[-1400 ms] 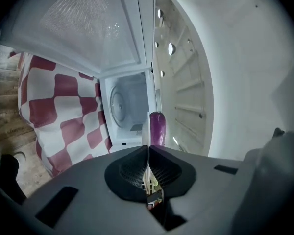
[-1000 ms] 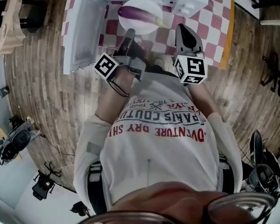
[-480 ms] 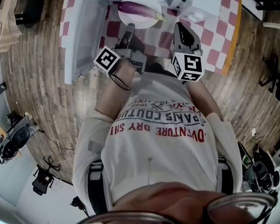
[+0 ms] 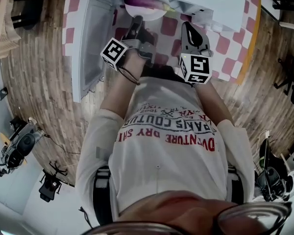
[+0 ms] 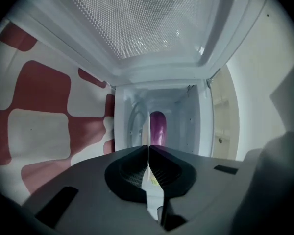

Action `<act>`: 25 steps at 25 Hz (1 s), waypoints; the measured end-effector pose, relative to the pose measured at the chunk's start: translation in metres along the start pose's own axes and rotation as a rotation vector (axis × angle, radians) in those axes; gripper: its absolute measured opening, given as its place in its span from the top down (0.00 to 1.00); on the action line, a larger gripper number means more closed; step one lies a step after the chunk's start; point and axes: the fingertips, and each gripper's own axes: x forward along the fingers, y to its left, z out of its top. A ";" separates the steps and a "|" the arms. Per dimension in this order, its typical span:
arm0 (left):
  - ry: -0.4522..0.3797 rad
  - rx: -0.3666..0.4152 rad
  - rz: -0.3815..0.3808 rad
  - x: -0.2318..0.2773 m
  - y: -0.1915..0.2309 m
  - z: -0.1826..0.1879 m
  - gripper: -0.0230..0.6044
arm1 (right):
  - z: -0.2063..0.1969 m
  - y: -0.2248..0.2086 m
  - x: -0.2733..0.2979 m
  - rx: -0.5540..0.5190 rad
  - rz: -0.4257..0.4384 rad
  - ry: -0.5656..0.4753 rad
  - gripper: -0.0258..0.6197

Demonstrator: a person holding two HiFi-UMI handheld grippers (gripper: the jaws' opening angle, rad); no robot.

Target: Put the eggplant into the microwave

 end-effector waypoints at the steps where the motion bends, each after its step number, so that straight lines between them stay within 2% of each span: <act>1: -0.002 -0.003 0.007 0.006 0.002 0.003 0.91 | 0.000 -0.002 0.005 -0.001 -0.004 0.000 0.92; 11: 0.007 -0.003 0.059 0.046 0.016 0.013 0.91 | -0.009 -0.003 0.035 0.005 -0.001 0.035 0.92; 25: 0.019 0.033 0.116 0.067 0.029 0.016 0.91 | -0.028 -0.006 0.040 0.037 0.006 0.078 0.92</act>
